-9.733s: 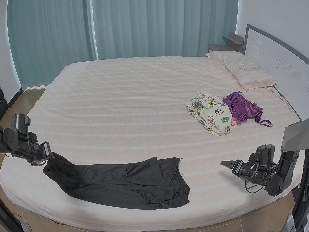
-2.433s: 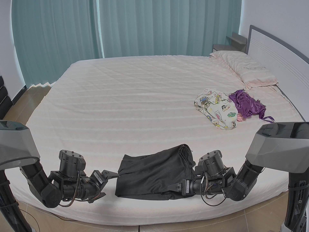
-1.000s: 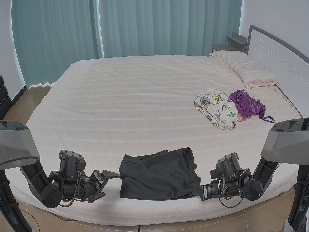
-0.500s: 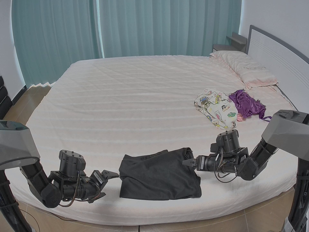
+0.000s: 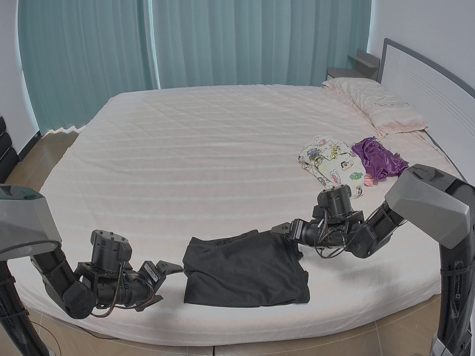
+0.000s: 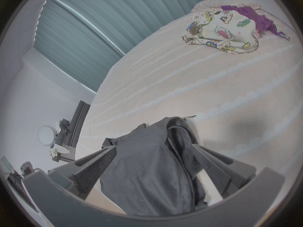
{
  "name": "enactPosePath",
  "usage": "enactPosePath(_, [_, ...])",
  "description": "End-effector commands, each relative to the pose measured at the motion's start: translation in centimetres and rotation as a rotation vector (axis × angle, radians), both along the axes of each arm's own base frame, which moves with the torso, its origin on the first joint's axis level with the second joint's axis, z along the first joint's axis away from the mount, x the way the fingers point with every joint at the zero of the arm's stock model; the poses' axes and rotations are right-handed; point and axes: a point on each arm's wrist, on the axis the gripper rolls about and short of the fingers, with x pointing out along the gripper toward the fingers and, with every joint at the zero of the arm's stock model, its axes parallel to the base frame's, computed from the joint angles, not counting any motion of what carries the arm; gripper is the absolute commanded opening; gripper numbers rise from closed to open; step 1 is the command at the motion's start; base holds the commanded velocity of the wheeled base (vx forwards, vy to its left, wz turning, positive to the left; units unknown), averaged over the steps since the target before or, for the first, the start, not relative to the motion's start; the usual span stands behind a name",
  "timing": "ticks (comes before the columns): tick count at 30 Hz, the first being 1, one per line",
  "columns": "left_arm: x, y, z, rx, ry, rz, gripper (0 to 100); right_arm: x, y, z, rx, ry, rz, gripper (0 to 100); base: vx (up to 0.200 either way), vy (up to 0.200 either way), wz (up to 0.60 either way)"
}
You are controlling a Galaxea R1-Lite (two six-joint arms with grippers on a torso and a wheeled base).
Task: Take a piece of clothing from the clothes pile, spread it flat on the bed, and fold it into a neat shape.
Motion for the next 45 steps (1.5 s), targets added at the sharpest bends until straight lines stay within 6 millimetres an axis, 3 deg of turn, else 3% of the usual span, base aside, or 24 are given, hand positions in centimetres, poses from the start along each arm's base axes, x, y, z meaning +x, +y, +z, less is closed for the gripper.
enactPosePath(1, [0.0,0.0,-0.1,0.000,0.003,0.001,100,1.2,1.4,-1.5,0.012,0.024,0.002,100,0.000,0.000,0.00])
enactPosePath(4, [0.0,0.0,-0.1,0.000,0.003,0.001,100,1.6,1.7,-2.2,0.010,0.026,0.000,100,0.000,0.000,0.00])
enactPosePath(5, [0.0,0.0,-0.1,0.001,0.002,0.002,100,1.8,1.7,-2.6,0.007,0.030,-0.002,0,0.000,0.000,0.00])
enactPosePath(11, [0.0,0.0,-0.1,0.001,0.002,0.002,100,3.2,1.8,-4.1,-0.018,0.010,-0.051,0,0.000,0.000,0.00])
enactPosePath(28, [0.0,0.0,-0.1,0.002,0.003,0.005,100,5.3,-0.9,-2.6,0.108,0.017,-0.212,0,0.000,0.000,0.00])
enactPosePath(45, [0.0,0.0,-0.1,0.002,0.003,0.005,100,5.8,-1.8,-3.5,0.105,0.031,-0.238,0,0.000,0.000,0.00])
